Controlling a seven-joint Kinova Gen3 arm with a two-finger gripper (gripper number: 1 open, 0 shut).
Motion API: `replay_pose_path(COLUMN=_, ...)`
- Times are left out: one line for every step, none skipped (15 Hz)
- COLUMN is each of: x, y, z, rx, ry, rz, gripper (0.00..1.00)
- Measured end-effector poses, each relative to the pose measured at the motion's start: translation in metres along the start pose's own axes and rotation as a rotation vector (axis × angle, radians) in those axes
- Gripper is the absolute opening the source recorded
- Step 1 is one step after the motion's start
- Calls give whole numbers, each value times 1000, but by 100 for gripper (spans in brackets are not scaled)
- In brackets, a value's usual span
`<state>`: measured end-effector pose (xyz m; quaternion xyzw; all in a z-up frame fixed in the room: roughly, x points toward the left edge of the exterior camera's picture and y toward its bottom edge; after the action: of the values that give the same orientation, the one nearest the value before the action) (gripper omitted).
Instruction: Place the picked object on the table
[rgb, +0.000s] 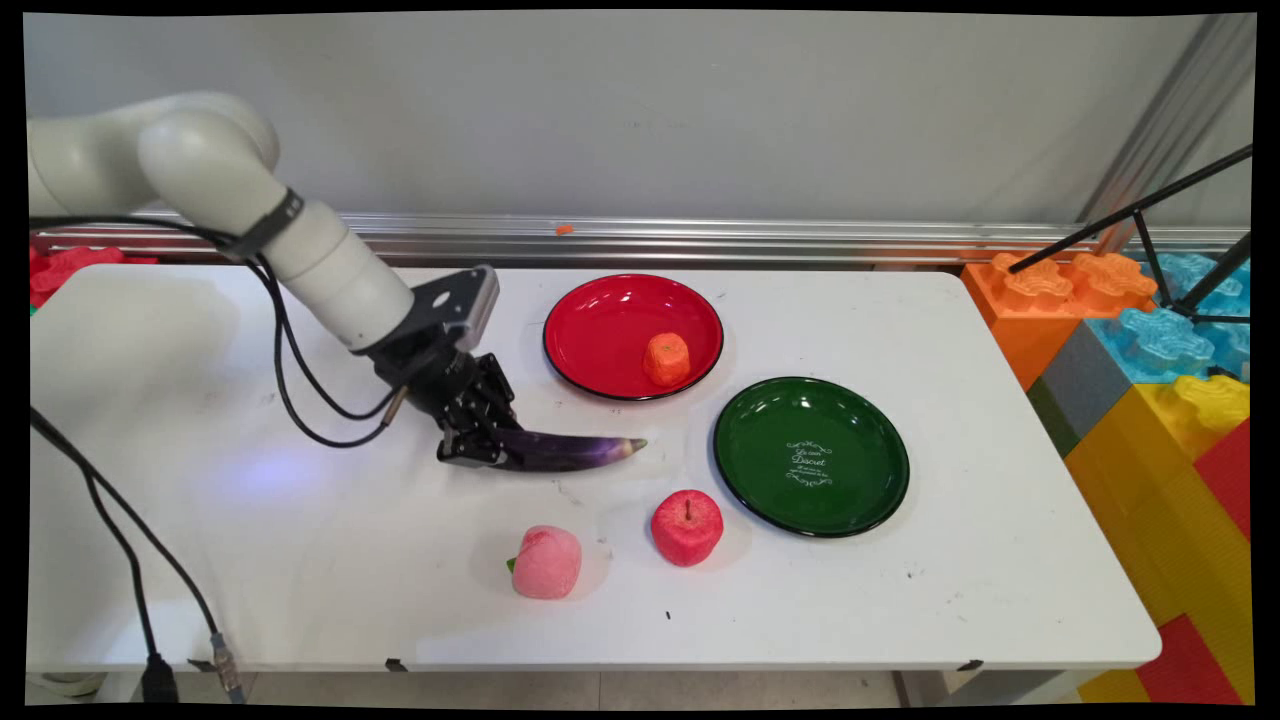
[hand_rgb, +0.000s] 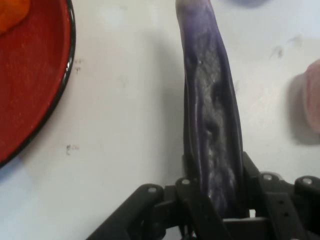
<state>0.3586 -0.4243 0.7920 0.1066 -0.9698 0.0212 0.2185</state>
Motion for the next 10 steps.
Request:
replay_pose_path(x=-2, y=0, z=4, rx=5, ry=-4, rz=5, gripper=0)
replay_pose_path(x=-4, y=0, z=7, rx=9, ry=-6, rz=8, gripper=0)
replay_pose_path(x=-5, y=-1, z=10, rx=15, ry=-8, rz=12, gripper=0)
replay_pose_path(x=-6, y=-1, z=12, rx=21, ry=-10, rz=15, gripper=0)
replay_pose_path(x=-7, y=-2, z=14, rx=26, ry=-11, rz=17, gripper=0)
replay_pose_path(x=-8, y=-2, z=16, rx=31, ry=-11, rz=19, gripper=0)
replay_pose_path(x=-8, y=-2, z=17, rx=34, ry=-9, rz=21, gripper=100)
replay_pose_path(x=-8, y=-2, z=18, rx=35, ry=-6, rz=22, gripper=100)
replay_pose_path(x=-8, y=-2, z=18, rx=36, ry=-3, rz=23, gripper=100)
replay_pose_path(x=-7, y=-1, z=18, rx=38, ry=-1, rz=23, gripper=100)
